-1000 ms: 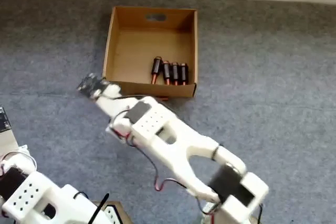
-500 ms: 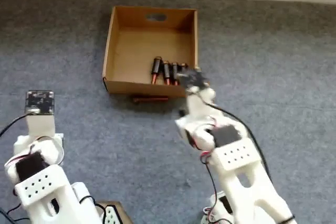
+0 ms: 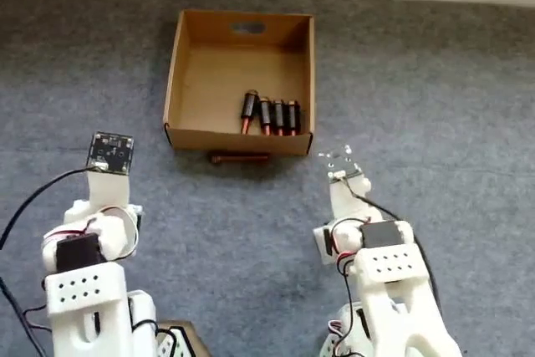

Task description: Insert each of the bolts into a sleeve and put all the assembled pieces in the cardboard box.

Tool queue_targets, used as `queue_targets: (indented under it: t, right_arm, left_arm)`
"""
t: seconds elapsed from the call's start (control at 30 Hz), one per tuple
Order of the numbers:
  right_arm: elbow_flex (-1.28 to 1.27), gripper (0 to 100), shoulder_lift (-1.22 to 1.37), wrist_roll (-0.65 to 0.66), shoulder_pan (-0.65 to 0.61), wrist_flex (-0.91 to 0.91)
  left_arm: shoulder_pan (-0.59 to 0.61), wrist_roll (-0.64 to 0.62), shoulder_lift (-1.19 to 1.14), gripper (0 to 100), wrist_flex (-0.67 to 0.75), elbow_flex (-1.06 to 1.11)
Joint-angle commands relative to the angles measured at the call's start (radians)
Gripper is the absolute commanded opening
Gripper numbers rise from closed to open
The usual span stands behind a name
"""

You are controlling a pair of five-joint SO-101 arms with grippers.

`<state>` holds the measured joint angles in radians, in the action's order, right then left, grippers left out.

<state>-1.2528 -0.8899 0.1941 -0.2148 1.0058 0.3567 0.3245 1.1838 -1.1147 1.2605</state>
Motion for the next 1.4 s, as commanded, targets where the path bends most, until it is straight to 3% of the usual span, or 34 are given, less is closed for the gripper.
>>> queue_targets:
  t: [0.0, 0.33, 0.5, 0.8, 1.07, 1.23, 1.37]
  right_arm:
    - [0.045, 14.0, -0.021, 0.006, 0.010, 0.010]
    - [0.048, 13.5, 0.035, 0.011, 0.010, -0.036]
    - [0.087, 13.5, 0.220, 0.081, 0.015, -0.039]
    - [0.255, 13.1, 0.513, 0.087, 0.012, -0.018]
    - [0.260, 2.0, 0.578, 0.169, 0.010, 0.025]
    - [0.291, 0.5, 0.535, 0.166, 0.016, 0.028]
    - [0.297, 0.5, 0.338, 0.164, 0.044, 0.031]
  left_arm:
    - [-0.019, -0.006, 0.004, 13, -0.018, -0.028]
    - [-0.019, -0.006, -0.001, 13, -0.120, -0.120]
    - [-0.021, -0.006, 0.001, 13, -0.133, -0.131]
    - [-0.018, -0.005, 0.001, 13, -0.133, -0.113]
    - [-0.021, -0.002, -0.010, 13, -0.133, -0.117]
    - [-0.071, -0.002, -0.214, 13, -0.127, -0.200]
    - [-0.102, -0.005, -0.464, 13, -0.149, -0.352]
